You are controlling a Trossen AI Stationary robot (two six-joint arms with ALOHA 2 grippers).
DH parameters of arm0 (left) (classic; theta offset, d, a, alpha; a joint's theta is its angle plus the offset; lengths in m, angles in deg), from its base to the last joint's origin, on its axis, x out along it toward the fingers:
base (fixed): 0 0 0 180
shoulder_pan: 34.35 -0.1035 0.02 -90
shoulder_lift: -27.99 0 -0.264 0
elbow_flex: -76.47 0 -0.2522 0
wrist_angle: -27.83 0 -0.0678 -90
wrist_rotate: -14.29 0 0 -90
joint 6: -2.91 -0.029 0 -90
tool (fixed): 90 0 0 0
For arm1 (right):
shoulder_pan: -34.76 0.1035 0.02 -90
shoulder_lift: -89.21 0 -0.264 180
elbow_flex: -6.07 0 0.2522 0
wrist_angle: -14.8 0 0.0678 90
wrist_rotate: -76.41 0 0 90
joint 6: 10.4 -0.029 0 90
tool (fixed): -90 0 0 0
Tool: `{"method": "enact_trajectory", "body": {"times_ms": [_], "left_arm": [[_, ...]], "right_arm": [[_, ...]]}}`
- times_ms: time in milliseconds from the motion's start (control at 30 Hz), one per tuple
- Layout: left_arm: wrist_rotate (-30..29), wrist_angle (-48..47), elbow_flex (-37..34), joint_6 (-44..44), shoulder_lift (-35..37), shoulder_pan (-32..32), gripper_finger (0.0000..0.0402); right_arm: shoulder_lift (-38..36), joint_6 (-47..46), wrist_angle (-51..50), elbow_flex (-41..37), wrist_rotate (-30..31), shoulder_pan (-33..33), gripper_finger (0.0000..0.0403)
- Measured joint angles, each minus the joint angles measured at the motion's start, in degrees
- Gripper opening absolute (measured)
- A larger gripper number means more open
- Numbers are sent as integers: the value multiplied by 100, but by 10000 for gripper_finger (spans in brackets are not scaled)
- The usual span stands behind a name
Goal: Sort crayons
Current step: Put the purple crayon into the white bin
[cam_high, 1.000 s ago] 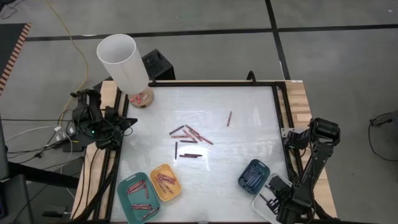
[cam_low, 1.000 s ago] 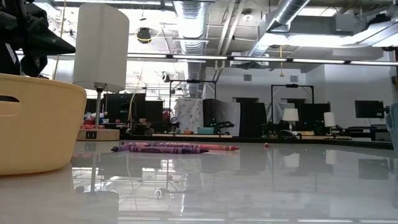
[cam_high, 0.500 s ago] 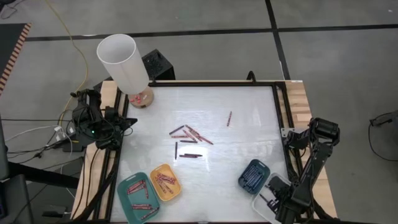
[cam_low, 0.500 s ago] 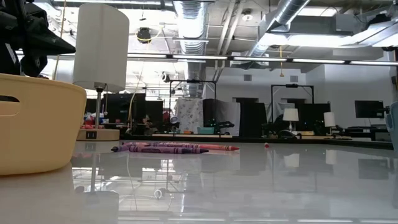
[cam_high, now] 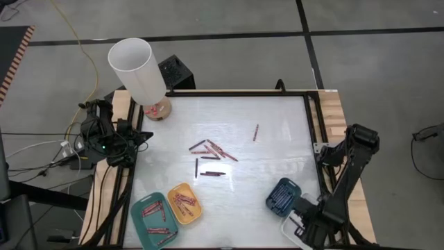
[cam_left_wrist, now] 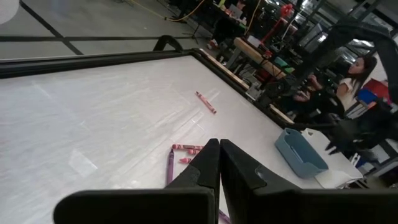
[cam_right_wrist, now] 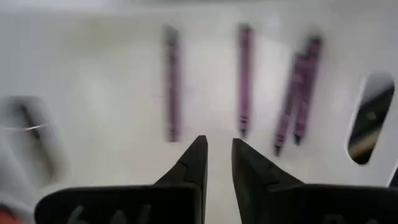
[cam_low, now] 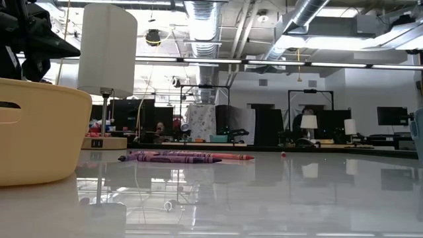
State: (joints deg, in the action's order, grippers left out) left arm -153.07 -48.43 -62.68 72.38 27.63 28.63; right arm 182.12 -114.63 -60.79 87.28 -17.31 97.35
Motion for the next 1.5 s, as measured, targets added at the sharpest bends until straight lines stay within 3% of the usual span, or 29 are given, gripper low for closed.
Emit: {"method": "enact_trajectory", "body": {"times_ms": [133, 233, 367, 433, 633, 833, 1167, 1500], "left_arm": [[-2, 0, 0, 0, 0, -2, 0], [-2, 1, 0, 0, 2, -1, 0], [-2, 2, 0, 0, 0, 0, 0], [-2, 1, 0, 0, 0, -1, 0], [0, 0, 0, 0, 0, 0, 0], [-2, 0, 0, 0, 2, 0, 0], [-2, 1, 0, 0, 0, -2, 0], [-1, 0, 0, 0, 1, -1, 0]], "right_arm": [[-465, 539, 2, 336, 458, -411, 68], [-815, 1132, 80, 551, 1260, -816, 68], [-1149, 2725, 491, 712, 2682, -1452, 68], [-1219, 3679, 785, 729, 2997, -1821, 68], [-1101, 5963, 1446, 727, 2790, -3055, 68], [-711, 7728, 2162, 725, 1905, -4081, 73], [548, 8959, 2842, 718, 816, -5043, 140], [1562, 9519, 3649, 718, 790, -5316, 190]]}}
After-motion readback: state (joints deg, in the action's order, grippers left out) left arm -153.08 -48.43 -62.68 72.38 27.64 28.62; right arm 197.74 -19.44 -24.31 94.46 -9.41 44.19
